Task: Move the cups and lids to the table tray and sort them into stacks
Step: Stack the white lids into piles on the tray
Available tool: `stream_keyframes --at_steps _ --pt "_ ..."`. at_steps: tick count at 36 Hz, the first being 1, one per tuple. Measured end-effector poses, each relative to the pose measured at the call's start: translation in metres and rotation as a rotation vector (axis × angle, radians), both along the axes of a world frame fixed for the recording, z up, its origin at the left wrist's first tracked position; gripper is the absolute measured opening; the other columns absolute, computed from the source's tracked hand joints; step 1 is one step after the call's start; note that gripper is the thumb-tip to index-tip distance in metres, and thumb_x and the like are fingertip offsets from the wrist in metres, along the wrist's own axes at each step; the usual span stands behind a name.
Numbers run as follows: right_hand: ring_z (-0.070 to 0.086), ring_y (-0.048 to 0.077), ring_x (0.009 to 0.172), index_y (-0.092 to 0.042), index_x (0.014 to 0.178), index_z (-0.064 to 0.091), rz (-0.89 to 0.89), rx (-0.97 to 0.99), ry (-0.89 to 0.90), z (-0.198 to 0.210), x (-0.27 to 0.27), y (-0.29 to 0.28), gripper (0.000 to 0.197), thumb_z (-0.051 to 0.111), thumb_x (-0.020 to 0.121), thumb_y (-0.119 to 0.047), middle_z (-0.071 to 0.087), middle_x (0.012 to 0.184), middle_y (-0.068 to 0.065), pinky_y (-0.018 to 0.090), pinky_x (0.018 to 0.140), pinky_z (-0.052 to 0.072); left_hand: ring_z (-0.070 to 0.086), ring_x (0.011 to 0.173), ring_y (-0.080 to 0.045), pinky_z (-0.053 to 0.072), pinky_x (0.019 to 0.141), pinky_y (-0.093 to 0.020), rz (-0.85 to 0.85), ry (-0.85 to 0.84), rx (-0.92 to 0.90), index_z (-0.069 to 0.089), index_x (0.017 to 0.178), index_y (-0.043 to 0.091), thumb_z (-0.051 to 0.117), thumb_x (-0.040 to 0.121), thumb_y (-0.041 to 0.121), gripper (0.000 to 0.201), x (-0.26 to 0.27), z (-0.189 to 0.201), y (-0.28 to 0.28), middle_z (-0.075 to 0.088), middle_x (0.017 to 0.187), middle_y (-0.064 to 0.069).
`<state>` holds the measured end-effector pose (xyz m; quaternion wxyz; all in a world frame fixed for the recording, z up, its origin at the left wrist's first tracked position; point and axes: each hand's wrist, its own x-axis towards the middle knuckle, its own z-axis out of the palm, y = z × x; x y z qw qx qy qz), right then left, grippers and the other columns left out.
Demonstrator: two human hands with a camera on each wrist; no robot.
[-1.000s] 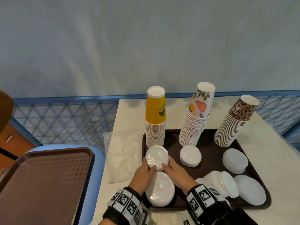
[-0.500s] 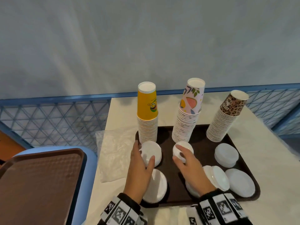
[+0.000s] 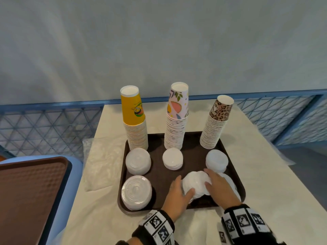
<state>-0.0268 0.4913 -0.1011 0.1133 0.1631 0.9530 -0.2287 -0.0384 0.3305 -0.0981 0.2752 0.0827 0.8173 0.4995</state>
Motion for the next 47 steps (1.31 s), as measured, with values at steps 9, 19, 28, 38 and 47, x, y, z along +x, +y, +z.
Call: stream_keyframes --at_steps 9,19,28,38,47 --pt "0.048 0.022 0.119 -0.018 0.143 0.029 0.123 -0.103 -0.023 0.007 -0.005 -0.015 0.048 0.041 0.097 -0.031 0.041 0.135 0.01 0.026 0.1 0.036 0.031 0.138 -0.02 0.026 0.111 -0.028 0.159 0.05 -0.027 0.021 0.146 0.012 0.046 0.095 0.036 0.062 0.0 -0.006 0.021 0.034 0.149 -0.008" --pt "0.049 0.025 0.116 -0.028 0.137 0.035 0.07 -0.282 0.055 -0.012 -0.003 -0.028 0.039 0.035 0.098 -0.032 0.046 0.132 0.008 0.037 0.102 0.039 0.048 0.126 -0.02 0.034 0.106 -0.026 0.275 0.084 -0.043 0.037 0.141 0.013 0.041 0.098 0.025 0.044 0.003 -0.021 0.009 0.052 0.136 -0.005" --pt "0.052 0.022 0.112 -0.03 0.132 0.044 -0.023 -0.391 0.203 -0.029 0.006 -0.038 0.035 0.039 0.098 -0.029 0.057 0.128 0.002 0.032 0.101 0.037 0.05 0.124 -0.018 0.037 0.108 -0.032 0.299 0.108 -0.001 0.044 0.136 0.015 0.046 0.097 0.024 0.04 0.004 -0.029 0.001 0.055 0.132 0.0" --pt "0.047 0.022 0.117 -0.025 0.132 0.039 -0.154 -0.403 0.212 -0.037 0.009 -0.055 0.035 0.034 0.098 -0.032 0.052 0.128 0.008 0.035 0.099 0.043 0.056 0.108 -0.009 0.037 0.084 -0.007 0.23 0.177 -0.031 0.045 0.131 0.023 0.039 0.099 0.026 0.033 0.009 -0.034 -0.004 0.061 0.12 0.004" --pt "0.041 0.018 0.122 -0.022 0.132 0.038 -0.119 -0.212 0.177 -0.039 0.005 -0.06 0.036 0.033 0.099 -0.033 0.048 0.133 -0.001 0.034 0.1 0.039 0.051 0.118 -0.011 0.034 0.098 -0.017 0.234 0.169 -0.052 0.033 0.143 0.026 0.041 0.098 0.025 0.045 0.008 -0.032 -0.003 0.055 0.133 -0.001"
